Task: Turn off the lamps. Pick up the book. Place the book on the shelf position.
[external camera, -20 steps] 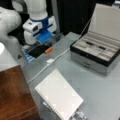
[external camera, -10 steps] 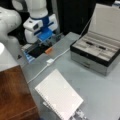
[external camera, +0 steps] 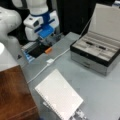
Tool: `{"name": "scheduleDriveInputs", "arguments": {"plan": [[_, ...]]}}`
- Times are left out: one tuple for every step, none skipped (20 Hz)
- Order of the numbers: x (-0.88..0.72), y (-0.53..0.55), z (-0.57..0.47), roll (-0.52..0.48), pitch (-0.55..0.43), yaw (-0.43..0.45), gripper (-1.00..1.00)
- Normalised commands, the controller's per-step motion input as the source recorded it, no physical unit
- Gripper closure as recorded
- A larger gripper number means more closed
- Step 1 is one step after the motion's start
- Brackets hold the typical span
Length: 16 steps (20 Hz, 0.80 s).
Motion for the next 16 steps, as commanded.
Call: {"name": "scheduleDriveInputs", "arguments": {"plan": [[0.59, -0.08, 0.26, 0.050, 0.213, -0.006, -1.00], [0.65, -0.10, 0.28, 0.029, 0.216, 0.010, -1.00], [0.73, -0.13, 0.30, 0.010, 0.225, 0.026, -1.00], [0.76, -0.15, 0.31, 0.001, 0.235, 0.035, -1.00], [0.81, -0.17, 0.33, -0.017, 0.240, 0.047, -1.00], [0.86, -0.21, 0.35, -0.034, 0.244, 0.056, -1.00], [0.86, -0.22, 0.36, -0.043, 0.259, 0.066, -1.00], [0.88, -0.24, 0.38, -0.068, 0.262, 0.068, -1.00], [0.89, -0.24, 0.41, -0.086, 0.271, 0.069, -1.00], [0.92, -0.25, 0.45, -0.096, 0.287, 0.074, -1.00], [0.89, -0.25, 0.46, -0.100, 0.301, 0.083, -1.00], [0.88, -0.24, 0.47, -0.096, 0.311, 0.093, -1.00], [0.82, -0.22, 0.46, -0.093, 0.320, 0.103, -1.00], [0.84, -0.22, 0.47, -0.092, 0.324, 0.115, -1.00], [0.82, -0.21, 0.46, -0.092, 0.327, 0.124, -1.00], [0.80, -0.21, 0.45, -0.098, 0.328, 0.134, -1.00]]}}
